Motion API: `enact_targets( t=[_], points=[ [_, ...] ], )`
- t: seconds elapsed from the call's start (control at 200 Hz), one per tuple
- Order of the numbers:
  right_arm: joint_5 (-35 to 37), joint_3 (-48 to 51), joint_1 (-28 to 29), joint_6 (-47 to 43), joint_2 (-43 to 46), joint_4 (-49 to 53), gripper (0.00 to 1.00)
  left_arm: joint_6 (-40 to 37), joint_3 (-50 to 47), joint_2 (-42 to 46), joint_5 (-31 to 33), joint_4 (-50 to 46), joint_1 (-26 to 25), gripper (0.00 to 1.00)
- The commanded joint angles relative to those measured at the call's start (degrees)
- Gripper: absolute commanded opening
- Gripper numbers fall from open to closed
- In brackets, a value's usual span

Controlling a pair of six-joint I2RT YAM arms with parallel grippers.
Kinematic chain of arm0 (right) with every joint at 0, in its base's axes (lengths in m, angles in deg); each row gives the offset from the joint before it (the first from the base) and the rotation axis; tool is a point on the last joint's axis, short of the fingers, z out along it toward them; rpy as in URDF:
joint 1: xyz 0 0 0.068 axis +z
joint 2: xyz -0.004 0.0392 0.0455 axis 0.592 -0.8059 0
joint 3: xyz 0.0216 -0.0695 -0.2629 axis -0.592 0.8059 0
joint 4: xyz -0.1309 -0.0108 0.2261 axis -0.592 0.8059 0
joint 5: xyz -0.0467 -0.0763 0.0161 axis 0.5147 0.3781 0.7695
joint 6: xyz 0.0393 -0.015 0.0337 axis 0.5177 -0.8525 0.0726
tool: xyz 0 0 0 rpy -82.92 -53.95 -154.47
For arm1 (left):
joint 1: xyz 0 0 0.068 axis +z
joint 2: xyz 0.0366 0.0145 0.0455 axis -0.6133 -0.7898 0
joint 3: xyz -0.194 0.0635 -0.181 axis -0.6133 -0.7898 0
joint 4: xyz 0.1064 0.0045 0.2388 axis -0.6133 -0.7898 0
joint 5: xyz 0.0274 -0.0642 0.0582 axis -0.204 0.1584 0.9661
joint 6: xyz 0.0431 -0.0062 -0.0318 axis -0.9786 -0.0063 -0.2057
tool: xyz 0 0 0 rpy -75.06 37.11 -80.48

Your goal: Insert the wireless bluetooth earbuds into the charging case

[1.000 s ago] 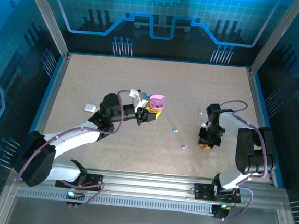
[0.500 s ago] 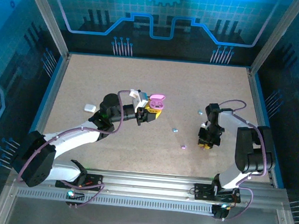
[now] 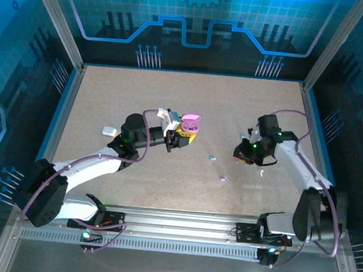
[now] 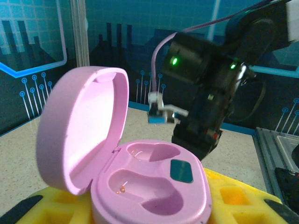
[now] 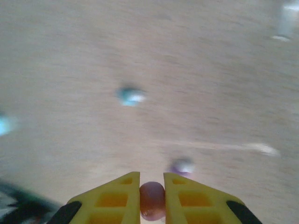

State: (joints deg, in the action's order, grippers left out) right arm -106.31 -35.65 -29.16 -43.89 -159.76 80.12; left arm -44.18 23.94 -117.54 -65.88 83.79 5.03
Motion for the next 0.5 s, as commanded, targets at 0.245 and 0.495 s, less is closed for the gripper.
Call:
enact_targets(
  t=[0.245,0.495],
  points=[
    [-37.95,-2.36,-1.71,16.11,0.73,-22.66,0.17,-0.09,-0.33,0.41,3.14,2.33,-0.26,0.31],
    [-44.1,-3.55,-1.69,22.83,0.11,-30.23,0.16,0.29,-0.34,-0.36,3.02,3.12,-0.27,0.31]
  ],
)
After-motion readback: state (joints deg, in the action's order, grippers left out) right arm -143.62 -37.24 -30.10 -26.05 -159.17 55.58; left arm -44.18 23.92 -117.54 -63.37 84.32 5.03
